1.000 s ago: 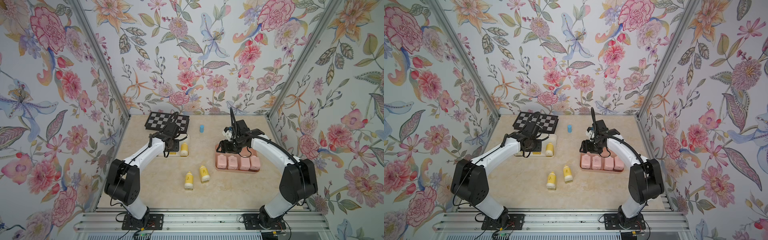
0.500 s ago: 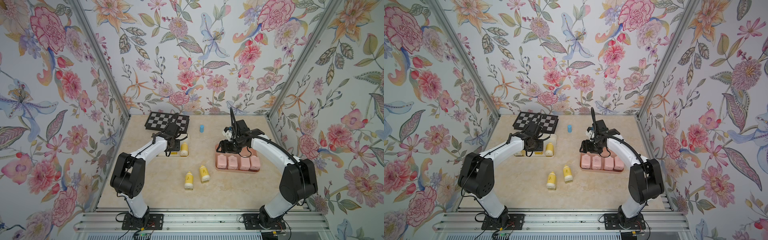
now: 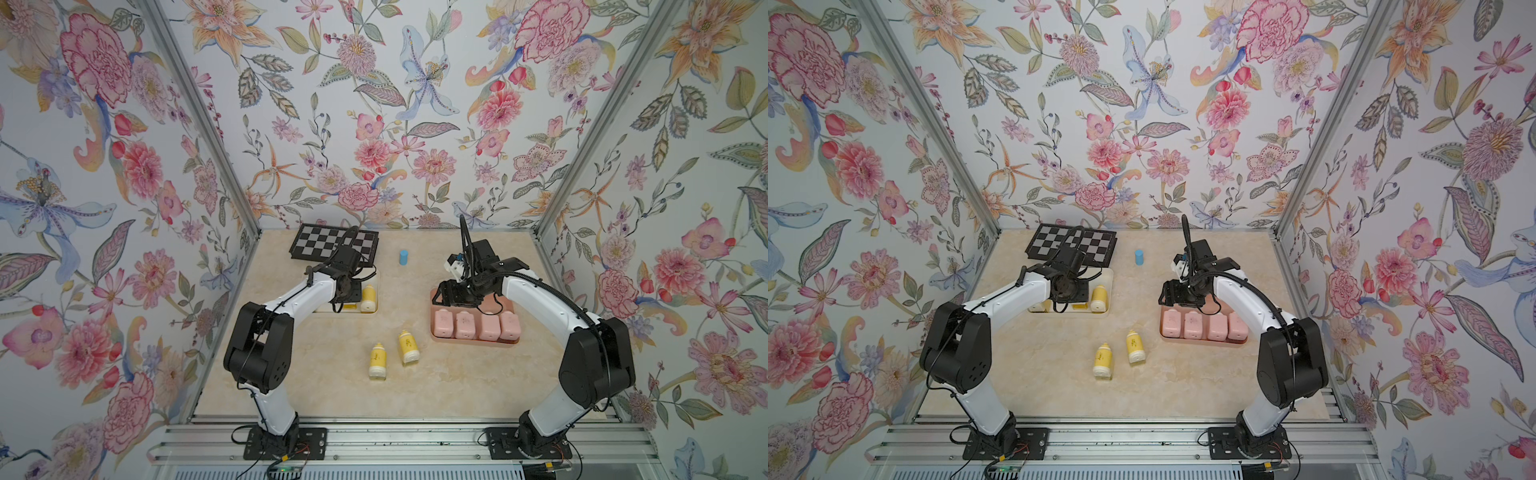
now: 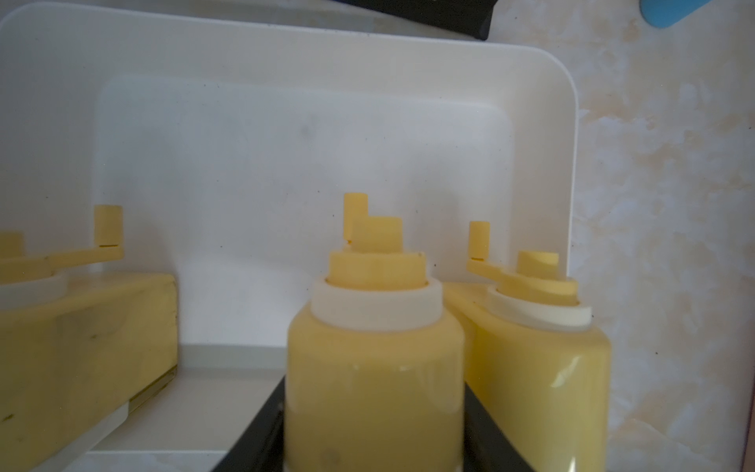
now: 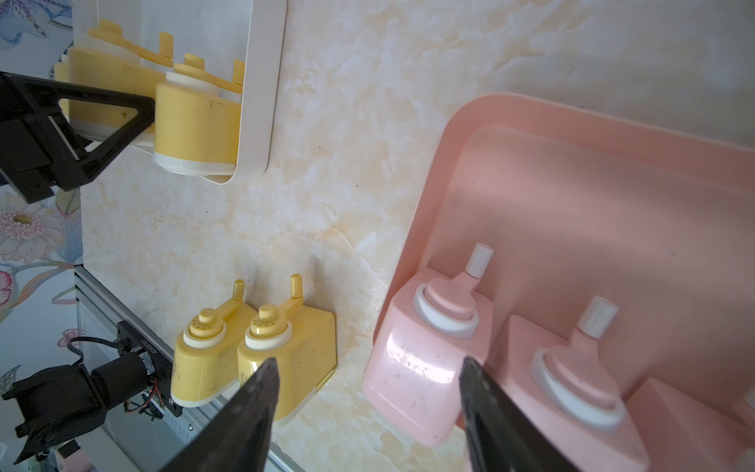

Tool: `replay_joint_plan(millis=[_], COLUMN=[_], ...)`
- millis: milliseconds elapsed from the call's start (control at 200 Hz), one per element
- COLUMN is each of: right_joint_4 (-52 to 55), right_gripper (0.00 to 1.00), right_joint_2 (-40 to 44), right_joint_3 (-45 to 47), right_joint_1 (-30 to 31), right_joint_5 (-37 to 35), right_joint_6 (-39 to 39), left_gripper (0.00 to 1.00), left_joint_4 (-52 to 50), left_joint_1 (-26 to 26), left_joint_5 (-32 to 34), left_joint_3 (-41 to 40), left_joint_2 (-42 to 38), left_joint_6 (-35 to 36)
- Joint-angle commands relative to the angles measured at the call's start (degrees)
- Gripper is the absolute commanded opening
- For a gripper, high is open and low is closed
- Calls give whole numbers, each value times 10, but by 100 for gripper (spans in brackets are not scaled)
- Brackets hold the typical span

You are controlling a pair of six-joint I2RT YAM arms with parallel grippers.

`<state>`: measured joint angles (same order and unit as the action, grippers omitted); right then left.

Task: Place the pencil sharpeners by color into the storage box
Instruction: Place the pencil sharpener in the storage box.

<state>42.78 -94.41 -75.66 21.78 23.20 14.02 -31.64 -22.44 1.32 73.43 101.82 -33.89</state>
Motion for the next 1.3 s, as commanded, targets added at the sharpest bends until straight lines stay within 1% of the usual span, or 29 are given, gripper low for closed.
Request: replay_joint_plan(millis=[0,435,866,1296], right_joint_4=[11,11,11,10], right_gripper=[71,71,71,71], right_joint_2=[-3,0,3,3], right_joint_3=[-9,-7,-7,-7], right_joint_1=[3,2,2,0], right_joint_5=[6,4,5,6], right_joint_6=[-14,-15,-15,-15], left_gripper=[38,38,38,38], left_joint_4=[11,13,23,24], left_joint_1=[5,3,3,3], left_joint_5=[-5,-7,-7,-6], left_joint_3=[13,8,-19,-19], left_joint_2=[4,3,7,14], left_joint_6=[-7,-10,-12,-12])
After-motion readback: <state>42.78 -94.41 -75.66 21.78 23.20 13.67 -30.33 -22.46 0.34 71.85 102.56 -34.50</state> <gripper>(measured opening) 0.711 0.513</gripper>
